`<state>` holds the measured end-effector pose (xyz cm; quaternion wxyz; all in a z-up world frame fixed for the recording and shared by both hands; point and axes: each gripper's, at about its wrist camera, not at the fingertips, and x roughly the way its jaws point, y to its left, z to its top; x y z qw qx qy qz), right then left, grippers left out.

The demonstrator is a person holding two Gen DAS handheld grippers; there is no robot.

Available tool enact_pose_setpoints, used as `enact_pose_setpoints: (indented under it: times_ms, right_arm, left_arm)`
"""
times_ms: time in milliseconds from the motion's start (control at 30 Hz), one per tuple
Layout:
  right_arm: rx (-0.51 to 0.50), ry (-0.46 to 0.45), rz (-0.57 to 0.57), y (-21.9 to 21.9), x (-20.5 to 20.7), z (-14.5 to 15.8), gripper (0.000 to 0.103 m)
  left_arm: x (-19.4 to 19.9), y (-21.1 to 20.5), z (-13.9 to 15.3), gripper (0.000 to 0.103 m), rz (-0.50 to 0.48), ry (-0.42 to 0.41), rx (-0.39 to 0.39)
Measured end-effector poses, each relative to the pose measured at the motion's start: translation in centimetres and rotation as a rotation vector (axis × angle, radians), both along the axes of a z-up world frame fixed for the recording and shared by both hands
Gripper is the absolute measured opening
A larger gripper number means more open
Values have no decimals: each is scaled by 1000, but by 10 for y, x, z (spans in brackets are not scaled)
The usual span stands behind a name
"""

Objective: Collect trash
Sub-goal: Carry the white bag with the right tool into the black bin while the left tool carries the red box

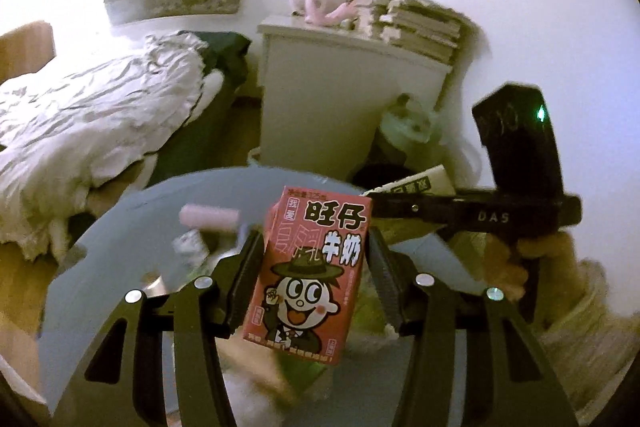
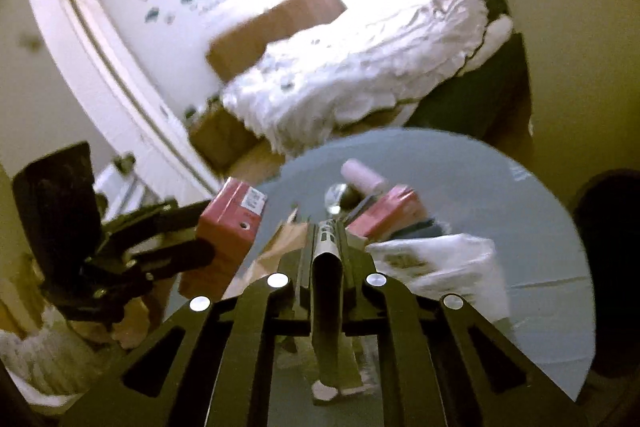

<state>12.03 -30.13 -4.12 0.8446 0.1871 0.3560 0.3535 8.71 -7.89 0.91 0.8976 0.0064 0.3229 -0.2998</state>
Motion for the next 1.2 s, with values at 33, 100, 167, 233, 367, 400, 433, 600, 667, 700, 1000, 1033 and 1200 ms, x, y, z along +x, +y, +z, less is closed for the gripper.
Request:
enact_pose_setpoints:
  times_ms: [33,100,167,233,367,400,433,600,667,700,1000,1033,1200]
  right_arm:
    - [45,-10,-32,-16,-1,0,8]
    - [129,-27,-126,-56,1,-1,8]
    - [156,-43,-244,-97,2,-5,8]
    - [135,-38,-337,-126,6,-12,8]
    - [169,43,-498,-193,13,-51,8]
    - [180,63,-532,-206,13,-62,8]
    - [196,80,-551,-215,13,-71,8]
    - [234,291,-629,-252,28,-139,8]
    - [179,287,-658,-257,32,-140,8]
    - [166,281,-667,-257,31,-141,8]
    - [164,333,-741,-279,30,-162,8]
    - [163,336,-744,-278,31,-161,8]
    - [152,366,-753,-279,42,-161,8]
  left_arm:
    - [4,-9,4,52,-9,-4,-12]
    - [14,-28,10,52,-34,-7,-37]
    - [23,-46,12,52,-59,-5,-62]
    - [36,-71,12,52,-88,3,-87]
    - [64,-119,0,52,-141,55,-144]
    - [69,-129,-4,52,-152,67,-151]
    - [76,-144,-10,52,-165,86,-157]
    - [108,-198,-49,52,-199,196,-124]
    - [116,-209,-61,52,-202,225,-122]
    - [119,-215,-66,52,-204,233,-116]
    - [132,-249,-80,52,-236,259,-101]
    - [133,-251,-83,52,-235,265,-101]
    - [137,-261,-93,52,-229,289,-90]
